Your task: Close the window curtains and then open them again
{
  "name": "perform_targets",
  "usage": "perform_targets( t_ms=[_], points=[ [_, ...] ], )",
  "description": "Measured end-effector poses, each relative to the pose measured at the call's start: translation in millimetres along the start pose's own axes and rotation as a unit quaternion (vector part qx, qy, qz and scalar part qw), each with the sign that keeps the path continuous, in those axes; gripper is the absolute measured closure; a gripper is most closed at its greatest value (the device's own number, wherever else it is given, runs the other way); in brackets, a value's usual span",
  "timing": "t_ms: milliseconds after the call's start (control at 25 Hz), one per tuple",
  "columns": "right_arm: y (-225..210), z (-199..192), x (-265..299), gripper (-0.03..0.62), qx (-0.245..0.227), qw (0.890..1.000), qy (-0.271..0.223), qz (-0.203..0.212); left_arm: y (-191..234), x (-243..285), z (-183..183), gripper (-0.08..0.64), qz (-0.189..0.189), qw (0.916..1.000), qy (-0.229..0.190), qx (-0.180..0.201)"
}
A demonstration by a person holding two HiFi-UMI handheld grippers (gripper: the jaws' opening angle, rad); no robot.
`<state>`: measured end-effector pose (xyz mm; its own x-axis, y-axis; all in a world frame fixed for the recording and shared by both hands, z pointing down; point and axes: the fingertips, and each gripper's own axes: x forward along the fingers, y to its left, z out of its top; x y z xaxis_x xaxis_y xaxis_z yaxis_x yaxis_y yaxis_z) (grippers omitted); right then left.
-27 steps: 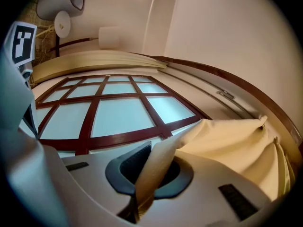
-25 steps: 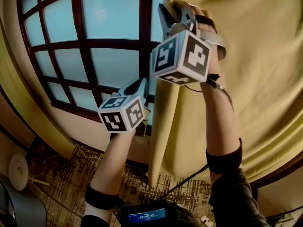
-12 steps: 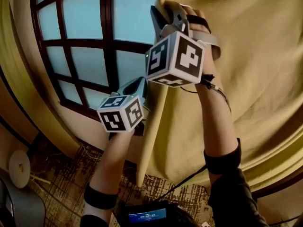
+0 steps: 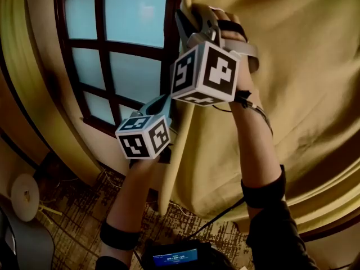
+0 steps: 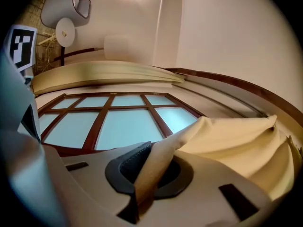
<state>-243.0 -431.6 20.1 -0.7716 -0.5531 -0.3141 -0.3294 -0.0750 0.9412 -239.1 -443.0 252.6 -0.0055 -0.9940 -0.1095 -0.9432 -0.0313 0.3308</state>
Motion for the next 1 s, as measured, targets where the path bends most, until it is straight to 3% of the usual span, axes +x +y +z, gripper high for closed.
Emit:
perform_targets(
  t_ms=[320, 520, 720, 1000],
  points=[
    [32, 57, 65, 0.563, 0.014, 1.000, -0.018, 0.004, 96, -19, 17, 0.555, 0.033, 0.9994, 0.002, -0.010],
    [34, 94, 76, 0.563, 0.026, 0.999, -0.025, -0.005, 125, -40, 22, 0.555, 0.033, 0.9993, 0.009, -0.012],
    [34, 91, 69, 0.563, 0.030, 0.999, 0.002, -0.011, 128, -56, 24, 0.555, 0.023, 0.9996, 0.018, -0.006],
    [40, 55, 52, 0.561, 0.045, 0.998, 0.030, -0.012, 115, -52, -1, 0.555, 0.016, 0.9991, 0.037, -0.012]
  ],
)
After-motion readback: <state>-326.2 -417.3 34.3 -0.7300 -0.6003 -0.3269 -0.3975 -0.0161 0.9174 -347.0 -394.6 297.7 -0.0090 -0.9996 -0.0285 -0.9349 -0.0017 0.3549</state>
